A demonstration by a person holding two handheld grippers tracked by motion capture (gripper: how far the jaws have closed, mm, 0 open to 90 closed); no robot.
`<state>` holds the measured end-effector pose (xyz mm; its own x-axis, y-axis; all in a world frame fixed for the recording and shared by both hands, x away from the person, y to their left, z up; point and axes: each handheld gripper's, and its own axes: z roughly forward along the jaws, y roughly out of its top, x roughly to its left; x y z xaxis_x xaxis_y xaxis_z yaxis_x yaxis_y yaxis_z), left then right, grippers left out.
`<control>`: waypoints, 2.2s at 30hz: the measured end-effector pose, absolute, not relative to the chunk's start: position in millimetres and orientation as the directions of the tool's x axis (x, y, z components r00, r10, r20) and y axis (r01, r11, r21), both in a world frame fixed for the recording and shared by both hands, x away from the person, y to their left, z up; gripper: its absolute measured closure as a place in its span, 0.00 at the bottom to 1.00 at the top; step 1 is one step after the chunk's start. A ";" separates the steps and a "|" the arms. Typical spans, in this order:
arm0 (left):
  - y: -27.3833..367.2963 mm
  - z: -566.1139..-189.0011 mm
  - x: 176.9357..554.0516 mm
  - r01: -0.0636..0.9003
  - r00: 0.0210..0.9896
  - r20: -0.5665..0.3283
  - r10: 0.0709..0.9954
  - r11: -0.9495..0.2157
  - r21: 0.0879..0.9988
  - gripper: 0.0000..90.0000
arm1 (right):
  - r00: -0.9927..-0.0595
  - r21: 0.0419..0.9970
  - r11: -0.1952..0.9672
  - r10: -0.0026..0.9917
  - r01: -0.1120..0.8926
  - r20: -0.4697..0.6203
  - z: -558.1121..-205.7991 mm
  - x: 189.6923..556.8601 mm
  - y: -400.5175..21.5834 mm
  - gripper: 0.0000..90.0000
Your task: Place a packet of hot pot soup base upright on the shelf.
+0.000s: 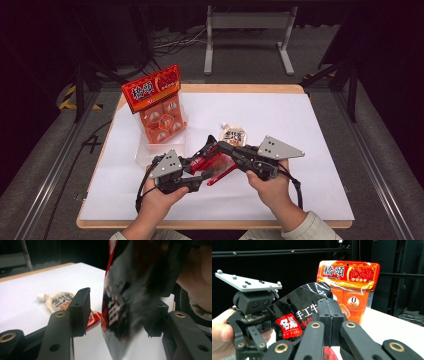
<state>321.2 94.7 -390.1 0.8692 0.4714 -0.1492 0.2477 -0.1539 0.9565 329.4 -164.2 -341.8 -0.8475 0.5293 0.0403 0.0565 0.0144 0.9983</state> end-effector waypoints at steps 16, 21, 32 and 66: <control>105.4 -388.6 322.8 0.261 0.847 -0.157 0.508 -0.140 0.955 0.76 | -0.840 0.999 0.005 0.542 0.043 0.033 -341.2 327.2 -165.9 1.00; 113.5 -385.0 324.5 0.258 0.848 -0.164 0.505 -0.122 0.958 0.77 | -0.838 0.999 0.000 0.544 0.050 0.042 -340.7 327.4 -167.7 1.00; 124.3 -376.9 326.4 0.244 0.885 -0.167 0.436 -0.127 0.962 0.82 | -0.832 0.998 -0.019 0.552 0.059 0.060 -340.3 327.9 -171.7 1.00; 189.4 -326.8 354.8 0.192 0.924 -0.129 0.359 -0.147 0.970 0.85 | -0.788 0.994 -0.013 0.608 0.108 0.094 -343.5 332.7 -203.6 1.00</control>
<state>354.8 189.4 -326.8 0.9244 0.3591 -0.1285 0.1922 -0.1475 0.9702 332.7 -203.6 -343.5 -0.7880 0.6084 0.0942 0.1085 -0.0134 0.9940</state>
